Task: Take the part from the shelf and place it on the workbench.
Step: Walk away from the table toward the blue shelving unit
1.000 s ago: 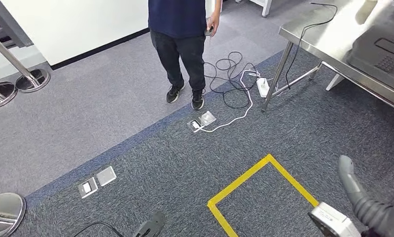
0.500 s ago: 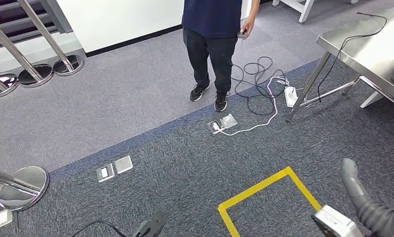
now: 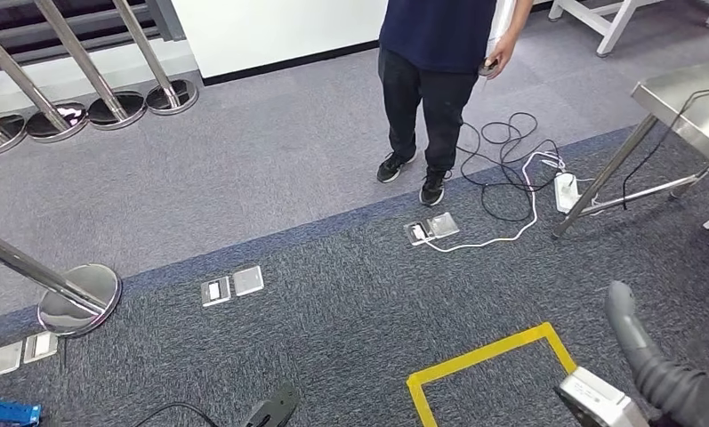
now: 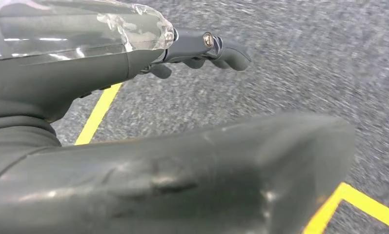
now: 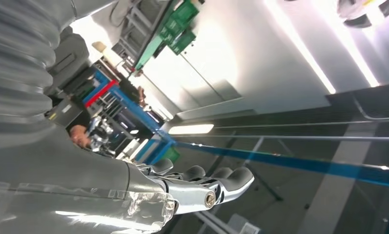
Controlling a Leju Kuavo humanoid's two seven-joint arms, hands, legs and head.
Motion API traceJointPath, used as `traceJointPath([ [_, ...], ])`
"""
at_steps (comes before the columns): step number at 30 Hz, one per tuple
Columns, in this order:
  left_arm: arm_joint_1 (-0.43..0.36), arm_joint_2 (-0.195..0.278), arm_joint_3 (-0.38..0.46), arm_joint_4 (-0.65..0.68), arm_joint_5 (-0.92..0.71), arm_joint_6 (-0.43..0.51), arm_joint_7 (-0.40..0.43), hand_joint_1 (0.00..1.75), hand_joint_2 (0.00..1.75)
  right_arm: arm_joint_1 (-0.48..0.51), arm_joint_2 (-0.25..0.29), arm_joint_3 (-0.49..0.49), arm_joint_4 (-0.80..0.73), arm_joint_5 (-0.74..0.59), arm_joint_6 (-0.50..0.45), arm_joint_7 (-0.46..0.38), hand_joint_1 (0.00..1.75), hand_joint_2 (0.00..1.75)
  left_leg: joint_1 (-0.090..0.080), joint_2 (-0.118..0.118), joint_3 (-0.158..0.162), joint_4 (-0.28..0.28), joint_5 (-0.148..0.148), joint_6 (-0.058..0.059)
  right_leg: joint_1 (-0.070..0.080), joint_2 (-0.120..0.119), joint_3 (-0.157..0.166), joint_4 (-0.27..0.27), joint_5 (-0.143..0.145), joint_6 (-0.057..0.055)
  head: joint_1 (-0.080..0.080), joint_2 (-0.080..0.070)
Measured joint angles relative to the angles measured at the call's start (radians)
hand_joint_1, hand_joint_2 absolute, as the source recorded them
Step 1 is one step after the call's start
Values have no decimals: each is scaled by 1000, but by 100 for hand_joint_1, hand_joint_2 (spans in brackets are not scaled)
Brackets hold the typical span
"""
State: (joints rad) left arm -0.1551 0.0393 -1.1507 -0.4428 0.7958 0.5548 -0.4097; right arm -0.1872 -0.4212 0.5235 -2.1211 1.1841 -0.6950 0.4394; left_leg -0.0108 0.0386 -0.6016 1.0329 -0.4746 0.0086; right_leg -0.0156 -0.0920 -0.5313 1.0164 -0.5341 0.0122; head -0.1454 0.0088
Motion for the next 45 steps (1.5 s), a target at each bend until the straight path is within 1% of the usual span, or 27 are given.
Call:
traceJointPath([
  [1,2,0,0,0,0,0,0,0,0,0,0,0,-1,1,0,2,0,175,2,-7,3,-6,2,4,-1,2,4,0,-4,5,1,0],
  [3,0,0,0,1,-1,0,1,0,0,-1,0,-2,-5,3,0,5,0,175,9,-22,12,-22,8,16,-4,35,-8,40,-36,12,4,0],
  [5,-3,-1,0,1,-1,0,1,0,0,1,0,-4,-8,4,0,7,0,175,11,-37,16,-27,10,23,-5,76,-66,158,-96,13,11,0],
  [6,-4,-3,0,1,-1,0,1,0,0,3,0,-6,-8,4,0,7,0,175,11,-46,16,-27,10,25,-6,84,-102,223,-119,14,13,0],
  [7,-4,-4,0,1,-1,1,1,0,0,5,0,-7,-8,4,0,8,0,175,11,-56,16,-26,10,25,-6,87,-128,266,-126,16,14,0],
  [8,-3,-5,0,1,0,2,2,0,0,5,0,-8,-8,4,0,8,0,175,11,-66,17,-24,9,25,-7,88,-138,272,-110,17,14,0],
  [10,-1,-6,0,1,1,5,2,0,0,5,0,-9,-8,4,0,8,0,175,13,-87,18,-17,5,21,-10,96,-105,178,-34,18,14,0],
  [12,-2,-6,0,1,1,7,2,0,0,2,0,-10,-10,3,1,8,0,175,13,-108,12,-2,-3,11,-15,130,-60,64,17,16,17,0],
  [14,-2,-7,0,1,1,10,2,0,0,1,-1,-10,-12,2,3,9,0,175,14,-125,1,8,-6,0,-15,151,-46,27,20,9,17,0],
  [16,2,-7,0,1,1,11,2,0,0,-1,-1,-10,-14,1,4,10,0,175,18,-134,-4,11,-6,-9,-13,135,-44,23,22,-3,14,0],
  [18,3,-7,0,1,0,11,2,0,0,-4,-1,-10,-17,1,6,11,0,175,18,-105,-17,47,-28,-21,-15,115,-38,17,24,-15,8,0],
  [20,0,-7,0,1,-1,11,2,0,0,-5,-2,-10,-21,0,8,14,0,175,19,-64,-64,152,-82,-33,-15,93,-34,15,23,-22,0,0],
  [22,0,-7,0,1,-1,11,3,0,0,-5,-3,-10,-22,-1,10,18,0,175,23,-51,-119,261,-119,-38,-13,71,-33,15,19,-25,-2,0],
  [23,1,-7,0,1,0,11,3,0,0,-5,-4,-10,-22,-2,11,21,0,175,24,-49,-127,276,-115,-39,-12,61,-31,15,17,-25,-2,0],
  [24,2,-7,0,1,0,11,3,0,0,-5,-4,-10,-23,-2,12,23,0,175,25,-46,-116,252,-93,-37,-12,52,-28,15,15,-24,-3,0],
  [27,1,-7,0,1,0,11,4,0,0,-4,-4,-10,-26,1,11,28,0,175,15,-10,-26,66,-10,-20,-10,28,-15,14,5,-15,-3,0],
  [29,0,-7,0,1,0,11,4,0,0,-4,-5,-10,-28,4,10,30,0,175,5,8,-3,10,-2,-10,-7,14,-9,11,1,-5,-1,0],
  [31,2,-7,0,1,1,11,5,0,0,-4,-5,-10,-29,6,8,33,0,175,3,-6,-2,1,-1,-2,-5,0,-3,5,-2,7,0,0],
  [33,2,-7,0,1,1,11,5,0,0,-4,-7,-10,-31,8,7,34,0,175,8,-20,8,-16,5,10,-7,19,-4,25,-23,15,3,0],
  [34,1,-7,0,1,1,10,6,0,0,-3,-9,-11,-32,8,6,35,0,175,11,-27,13,-25,9,16,-8,40,-20,64,-49,17,6,0],
  [35,0,-7,0,1,1,10,6,0,0,-2,-10,-11,-33,9,6,36,0,175,12,-35,16,-28,10,20,-8,63,-48,123,-80,17,10,0],
  [37,-1,-8,0,1,1,8,8,0,0,2,-12,-11,-33,9,5,38,0,175,10,-53,16,-27,9,24,-7,84,-115,247,-125,17,14,0],
  [38,0,-8,0,1,1,8,10,0,0,4,-13,-11,-33,9,5,39,0,175,10,-63,16,-26,9,24,-7,87,-134,275,-123,17,15,0],
  [39,0,-8,0,1,1,8,11,0,0,5,-13,-11,-33,9,5,40,0,175,10,-74,17,-24,7,24,-8,89,-135,263,-99,17,15,0],
  [42,-1,-8,0,1,1,8,14,0,0,5,-14,-11,-33,9,4,41,0,175,10,-107,15,-9,-2,16,-12,119,-69,86,10,13,18,0],
  [43,-1,-8,0,1,1,8,14,0,0,5,-14,-11,-33,9,4,41,0,175,10,-116,11,-2,-5,11,-13,132,-53,45,24,11,18,0],
  [45,0,-8,0,1,1,8,15,0,0,5,-14,-11,-34,9,4,42,0,175,11,-131,2,6,-6,2,-10,140,-44,22,23,4,17,0],
])
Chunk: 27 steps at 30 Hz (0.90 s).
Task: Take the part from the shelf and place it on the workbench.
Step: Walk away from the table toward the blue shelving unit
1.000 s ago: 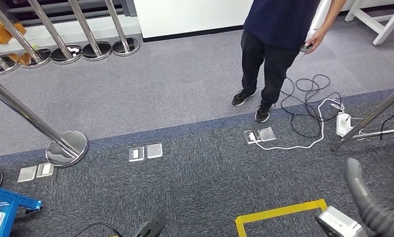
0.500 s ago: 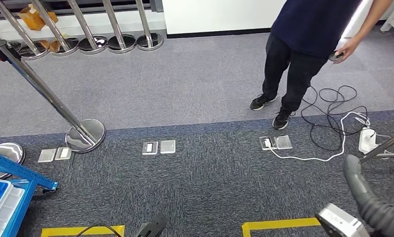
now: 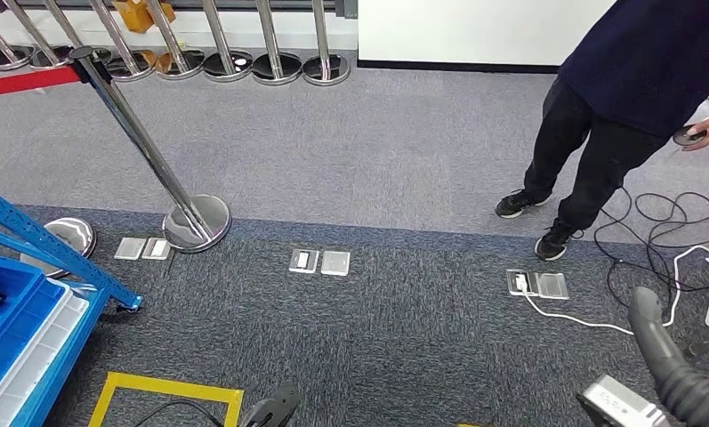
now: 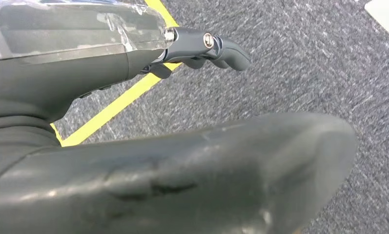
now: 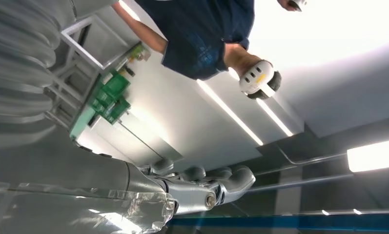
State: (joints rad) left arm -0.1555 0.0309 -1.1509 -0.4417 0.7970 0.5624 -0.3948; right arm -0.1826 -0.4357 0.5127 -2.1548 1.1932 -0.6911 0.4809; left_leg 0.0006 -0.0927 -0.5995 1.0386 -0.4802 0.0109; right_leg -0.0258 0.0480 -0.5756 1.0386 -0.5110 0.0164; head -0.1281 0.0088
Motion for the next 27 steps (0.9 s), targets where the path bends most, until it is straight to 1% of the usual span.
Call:
traceJointPath([
  [1,1,1,0,0,0,0,0,0,0,0,0,0,0,0,0,0,0,175,3,-7,-2,-1,1,-5,1,-7,0,-1,0,-6,-1,0],
  [2,2,1,0,0,0,0,0,0,0,-2,0,0,0,0,0,1,0,175,3,-4,-2,2,-2,-10,1,-15,3,-5,2,-12,-1,0],
  [3,2,2,0,0,1,0,0,0,0,-3,0,0,0,0,0,1,0,175,3,9,-6,16,-12,-16,0,-24,7,-9,3,-18,-5,0],
  [4,1,3,0,0,1,1,0,0,0,-5,0,0,0,0,-1,1,0,175,3,28,-21,51,-31,-23,-2,-34,11,-13,4,-24,-10,0],
  [5,0,3,0,0,1,1,0,0,0,-6,0,0,0,-1,-1,2,0,175,4,51,-44,103,-57,-30,-2,-45,14,-14,3,-27,-15,0],
  [6,-1,3,0,0,1,1,0,0,0,-6,0,1,0,-1,-1,2,0,175,7,67,-76,168,-85,-35,-1,-55,15,-15,1,-31,-20,0],
  [7,-1,3,0,0,2,1,0,0,0,-6,0,1,0,-3,-1,2,0,175,10,76,-108,228,-106,-39,0,-67,17,-14,-1,-33,-21,0],
  [8,0,3,0,0,2,1,1,0,0,-6,0,1,0,-4,-1,2,0,175,12,80,-128,263,-112,-41,1,-77,19,-14,-3,-34,-21,0],
  [9,2,3,0,0,3,2,1,0,0,-6,0,1,0,-5,-1,2,0,175,13,82,-130,263,-100,-41,1,-88,22,-14,-6,-33,-21,0],
  [10,2,3,0,0,4,2,1,0,0,-6,0,1,0,-6,-1,2,0,175,13,86,-113,223,-70,-39,1,-98,26,-14,-9,-31,-22,0],
  [11,3,3,0,0,6,3,1,0,0,-7,0,1,0,-7,-1,2,0,175,13,95,-80,155,-33,-35,1,-108,32,-14,-13,-28,-22,0],
  [12,2,3,0,0,7,3,1,0,0,-8,0,1,0,-7,-1,2,0,175,9,113,-47,89,-6,-29,2,-117,37,-14,-17,-25,-22,0],
  [13,1,3,0,0,8,3,1,0,0,-9,0,1,0,-7,-1,2,0,175,3,129,-23,36,10,-22,3,-125,41,-15,-21,-20,-21,0],
  [14,0,3,0,0,9,4,1,0,0,-9,0,1,0,-8,-1,2,0,175,-3,141,-12,7,15,-17,5,-133,44,-16,-23,-15,-20,0],
  [15,1,3,0,0,10,4,1,0,0,-10,0,1,0,-9,-1,1,0,175,-8,145,-12,0,11,-12,7,-140,46,-17,-25,-10,-19,0],
  [16,2,3,0,0,11,4,1,0,0,-11,0,1,0,-11,-1,0,0,175,-10,137,-13,-5,12,-8,8,-149,49,-20,-27,-4,-18,0],
  [17,4,3,0,0,12,4,1,0,0,-11,0,1,0,-14,-1,-2,0,175,-8,128,-11,-10,14,-4,6,-149,53,-19,-32,2,-17,0],
  [18,5,3,0,0,14,5,1,0,0,-13,1,1,0,-16,-1,-5,0,175,-5,119,-7,-17,16,1,5,-137,52,-10,-42,6,-16,0],
  [19,5,3,0,0,15,6,1,0,0,-14,1,1,0,-19,-2,-8,0,175,-3,111,-2,-24,19,7,3,-116,43,16,-61,8,-14,0],
  [20,3,3,0,0,16,6,0,0,0,-15,1,2,1,-21,-2,-10,0,175,0,103,1,-29,21,11,2,-90,21,64,-88,9,-10,0],
  [21,2,3,0,0,17,6,0,0,0,-15,2,2,2,-23,-2,-11,0,175,-1,94,2,-30,21,15,2,-70,-12,128,-118,9,-7,0],
  [22,1,3,0,0,17,6,0,0,0,-14,2,2,3,-24,-2,-12,0,175,-1,85,2,-29,21,17,3,-59,-48,193,-141,9,-5,0],
  [23,2,3,0,0,17,6,0,0,0,-13,2,2,4,-24,-2,-12,0,175,-2,74,2,-28,20,18,3,-55,-76,240,-149,11,-4,0],
  [24,3,3,0,0,17,6,0,0,0,-13,3,2,5,-25,-2,-12,0,175,-1,62,2,-26,19,18,2,-53,-90,252,-138,12,-3,0],
  [25,4,3,0,0,17,5,0,0,0,-13,3,2,6,-25,-2,-12,0,175,0,51,2,-23,18,17,0,-51,-85,227,-108,13,-3,0],
  [26,4,3,0,0,17,5,0,0,0,-13,3,2,6,-24,-2,-13,0,175,1,38,2,-18,15,14,-2,-46,-65,170,-67,14,-3,0],
  [27,4,3,0,0,17,4,0,0,0,-13,3,2,6,-24,-2,-13,0,175,2,27,0,-11,11,9,-6,-30,-40,108,-35,15,-1,0],
])
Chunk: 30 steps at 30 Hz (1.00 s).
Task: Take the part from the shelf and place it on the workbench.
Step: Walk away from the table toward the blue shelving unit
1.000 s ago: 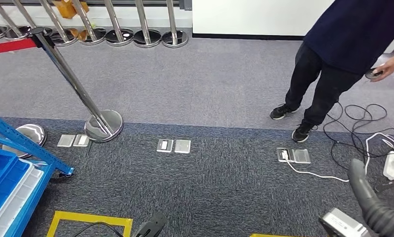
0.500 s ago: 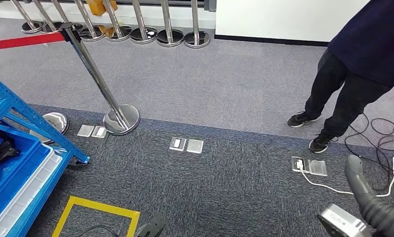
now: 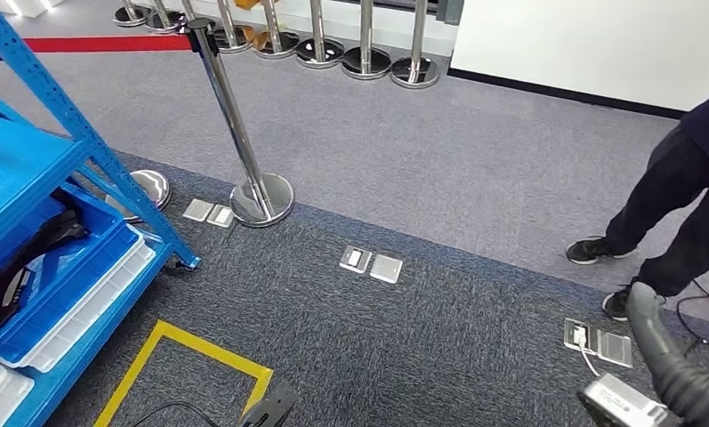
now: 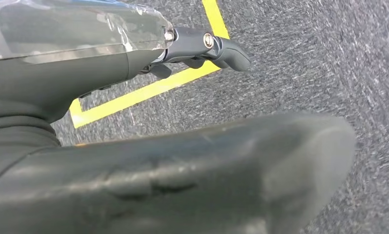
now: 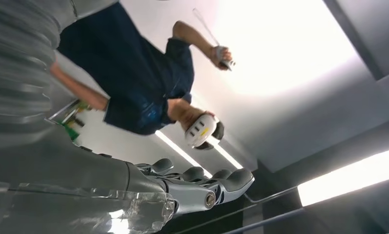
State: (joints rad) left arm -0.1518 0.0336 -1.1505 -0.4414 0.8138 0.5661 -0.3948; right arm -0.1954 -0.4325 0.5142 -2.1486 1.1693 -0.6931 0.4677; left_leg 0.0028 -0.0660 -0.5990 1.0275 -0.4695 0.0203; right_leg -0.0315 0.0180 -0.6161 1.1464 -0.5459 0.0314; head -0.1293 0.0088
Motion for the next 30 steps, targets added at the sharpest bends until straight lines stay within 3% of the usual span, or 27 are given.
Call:
traceJointPath([
  [1,-1,0,0,0,0,-1,0,0,0,0,0,0,0,0,0,-1,0,175,0,-11,-5,10,-4,-5,-2,16,20,-51,21,-1,2,0],
  [3,0,0,0,0,-1,-2,0,0,0,1,0,0,1,1,0,-1,0,175,1,-29,-15,21,-7,-15,-2,35,34,-91,28,-9,2,0],
  [5,2,1,0,0,-2,-3,0,0,0,2,0,0,1,1,0,-2,0,175,4,-38,-19,23,-6,-23,2,20,35,-94,30,-22,0,0],
  [7,2,2,-1,0,-2,-3,0,0,0,2,1,0,1,1,0,-2,0,175,3,-10,-30,55,-26,-34,0,1,40,-98,31,-33,-5,0],
  [9,-1,2,-1,0,-2,-3,0,0,0,2,1,0,1,1,0,-2,0,175,2,35,-77,158,-78,-45,1,-20,44,-99,30,-40,-14,0],
  [11,-1,2,-1,0,-2,-4,0,0,0,3,1,0,1,1,0,-2,0,175,6,53,-135,272,-120,-50,4,-41,45,-99,27,-44,-18,0],
  [12,0,2,-1,0,-2,-4,0,0,0,3,1,0,1,1,0,-2,0,175,7,55,-146,292,-119,-49,5,-52,46,-99,25,-45,-18,0],
  [13,1,2,-1,0,-3,-4,0,0,0,3,1,0,2,1,0,-2,0,175,8,57,-138,274,-101,-47,6,-61,48,-99,23,-45,-18,0],
  [16,-1,2,-1,0,-6,-6,1,0,0,3,1,0,2,1,0,-2,0,175,-1,91,-46,84,-17,-31,8,-88,60,-100,15,-38,-18,0],
  [18,-2,2,-1,0,-8,-6,3,0,0,2,1,0,2,1,2,-2,0,175,-11,107,-20,23,-5,-22,10,-101,65,-104,11,-29,-15,0],
  [20,-1,2,-1,0,-8,-6,3,0,0,1,1,0,2,1,5,-1,0,175,-15,93,-19,15,-3,-16,11,-113,72,-112,10,-17,-15,0],
  [21,0,2,-1,0,-9,-6,4,0,0,1,1,0,1,2,6,-1,0,175,-13,86,-13,5,1,-11,10,-109,76,-111,5,-12,-14,0],
  [23,-2,2,-1,0,-11,-6,4,0,0,-1,1,-1,1,2,7,0,0,175,-7,72,3,-18,10,0,10,-74,61,-63,-29,-6,-9,0],
  [25,-4,1,-1,0,-14,-6,5,0,0,-1,0,-2,1,2,8,0,0,175,-5,56,9,-26,13,7,10,-32,1,56,-86,-5,-3,0],
  [26,-5,1,-1,0,-15,-7,5,0,0,0,0,-2,1,2,8,0,0,175,-6,47,8,-25,12,9,10,-24,-31,113,-104,-4,-1,0],
  [27,-4,1,-1,0,-16,-7,5,0,0,1,0,-2,1,2,8,0,0,175,-6,36,8,-23,11,10,10,-21,-53,144,-104,-2,1,0],
  [28,-3,0,-2,0,-16,-7,5,0,0,2,0,-2,1,2,8,0,0,175,-6,25,8,-21,9,10,9,-20,-57,139,-84,-2,1,0],
  [30,-3,0,-2,0,-16,-7,5,0,0,2,0,-2,1,2,8,0,0,175,-5,3,8,-12,4,5,6,-7,-18,30,-6,-2,2,0],
])
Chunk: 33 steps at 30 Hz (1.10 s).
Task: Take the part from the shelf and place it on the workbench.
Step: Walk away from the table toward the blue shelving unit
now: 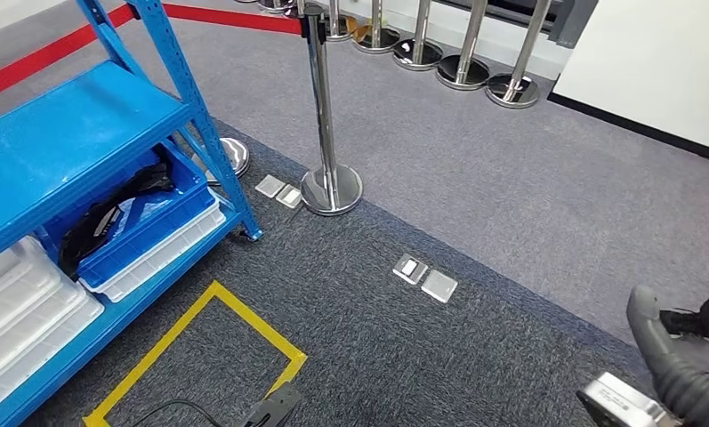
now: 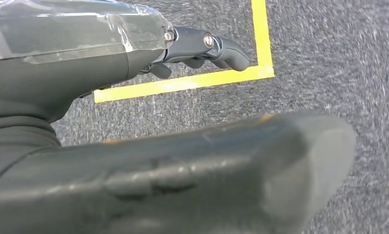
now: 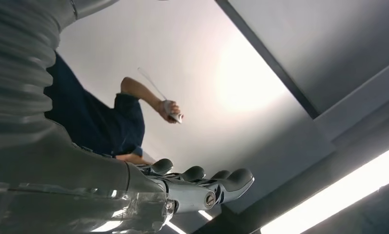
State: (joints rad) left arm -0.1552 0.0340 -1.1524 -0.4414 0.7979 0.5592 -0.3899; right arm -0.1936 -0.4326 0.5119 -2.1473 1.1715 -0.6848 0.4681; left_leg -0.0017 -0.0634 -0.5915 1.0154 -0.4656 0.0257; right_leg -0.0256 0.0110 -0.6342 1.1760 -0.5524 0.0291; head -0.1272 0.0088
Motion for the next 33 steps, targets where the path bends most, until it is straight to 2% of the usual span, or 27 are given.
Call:
traceJointPath([
  [1,-1,0,0,0,0,0,0,0,0,0,0,0,0,0,0,0,0,175,-1,-10,-3,8,-4,-5,-2,17,25,-63,28,-1,1,0],
  [2,-1,0,0,0,0,0,1,0,0,0,0,0,0,0,1,1,0,175,0,-20,-8,16,-8,-10,-4,33,43,-106,43,-3,2,0],
  [3,-1,0,-1,0,0,0,1,0,0,0,0,0,0,0,1,1,0,175,0,-28,-14,22,-10,-15,-4,44,51,-128,46,-6,2,0],
  [4,-1,0,-1,0,-1,0,2,0,0,0,0,0,0,0,2,2,0,175,1,-36,-18,25,-10,-20,-2,46,52,-132,42,-11,1,0],
  [6,2,0,-2,0,-1,0,3,0,0,0,0,0,0,0,3,4,0,175,5,-44,-20,27,-12,-30,0,28,56,-136,44,-24,-1,0],
  [8,1,0,-2,0,-1,0,4,0,0,-1,0,0,0,0,4,7,0,175,4,-10,-37,72,-37,-41,-3,7,65,-144,45,-35,-8,0],
  [10,-1,0,-3,0,-1,0,5,0,0,0,0,0,0,1,4,11,0,175,7,36,-93,188,-91,-52,-1,-16,72,-146,42,-42,-17,0],
  [11,-1,0,-3,0,-1,0,6,0,0,1,0,0,0,2,4,12,0,175,10,45,-125,250,-113,-56,1,-28,74,-146,39,-44,-18,0],
  [12,0,0,-3,0,-1,0,6,0,0,2,0,0,0,3,4,14,0,175,13,50,-147,290,-121,-58,2,-38,76,-146,36,-45,-18,0],
  [13,1,0,-3,0,-1,0,7,0,0,3,0,0,0,3,4,15,0,175,14,53,-152,295,-112,-58,2,-48,79,-146,33,-44,-19,0],
  [14,1,0,-3,0,-1,0,8,0,0,3,0,0,0,4,4,15,0,175,14,57,-137,261,-86,-56,2,-58,83,-146,30,-42,-19,0],
  [15,1,0,-3,0,-1,1,8,0,0,3,0,0,0,5,4,16,0,175,13,66,-105,195,-49,-52,2,-67,89,-146,26,-39,-20,0],
  [17,0,0,-3,0,-1,1,8,0,0,3,0,0,-1,6,4,17,0,175,4,99,-46,72,-4,-40,5,-83,99,-147,17,-31,-20,0],
  [18,-1,0,-3,0,-1,2,8,0,0,3,0,0,-1,7,4,17,0,175,-2,111,-33,40,3,-34,6,-90,103,-148,14,-25,-19,0],
  [19,-1,0,-3,0,-1,2,8,0,0,3,0,0,-1,9,5,18,0,175,-7,113,-32,31,-1,-30,7,-97,105,-151,12,-20,-18,0],
  [21,1,0,-3,0,-1,2,8,0,0,3,0,0,-1,10,6,21,0,175,-7,96,-30,20,2,-20,6,-106,113,-157,7,-8,-18,0],
  [23,2,0,-3,0,-1,3,8,0,0,3,-1,-1,-1,11,7,23,0,175,-3,79,-18,2,7,-8,4,-79,107,-127,-19,-2,-15,0],
  [24,1,0,-3,0,-1,3,8,0,0,4,-2,-1,-1,12,8,23,0,175,-1,71,-12,-4,8,-2,2,-55,87,-83,-45,-1,-12,0],
  [25,-1,0,-3,0,-1,3,8,0,0,6,-2,-1,-1,12,8,24,0,175,-2,63,-10,-6,8,3,3,-34,54,-19,-74,-2,-9,0],
  [26,-2,0,-3,0,-1,2,8,0,0,7,-3,-2,-1,12,9,25,0,175,-4,53,-9,-5,7,6,4,-23,15,49,-99,-2,-6,0],
  [27,-1,0,-3,0,-1,1,8,0,0,9,-4,-2,-1,12,10,25,0,175,-5,43,-7,-5,5,8,5,-17,-18,101,-109,-2,-5,0],
  [28,-1,0,-3,0,-1,0,8,0,0,11,-4,-2,-1,11,10,26,0,175,-6,31,-6,-4,4,9,5,-15,-37,120,-99,-2,-4,0],
  [29,0,0,-3,0,-1,0,8,0,0,11,-5,-2,-1,11,11,27,0,175,-7,20,-4,-2,1,9,5,-13,-36,98,-70,-3,-4,0],
  [30,0,0,-3,0,-1,0,8,0,0,11,-5,-2,-1,12,11,27,0,175,-7,8,-1,1,-2,7,4,-8,-18,43,-26,-5,-4,0],
  [31,0,0,-3,0,-1,0,8,0,0,11,-5,-2,-1,12,11,27,0,175,-6,-3,-1,5,-6,4,2,9,7,-22,12,-6,-3,0],
  [32,-1,-1,-3,0,0,0,8,0,0,11,-5,-2,-1,12,11,27,0,175,-7,-14,-3,13,-10,0,0,27,29,-80,36,-8,-2,0],
  [33,-1,-1,-3,0,0,0,8,0,0,12,-5,-2,-1,12,12,27,0,175,-5,-24,-7,19,-13,-5,0,42,42,-117,48,-9,-2,0],
])
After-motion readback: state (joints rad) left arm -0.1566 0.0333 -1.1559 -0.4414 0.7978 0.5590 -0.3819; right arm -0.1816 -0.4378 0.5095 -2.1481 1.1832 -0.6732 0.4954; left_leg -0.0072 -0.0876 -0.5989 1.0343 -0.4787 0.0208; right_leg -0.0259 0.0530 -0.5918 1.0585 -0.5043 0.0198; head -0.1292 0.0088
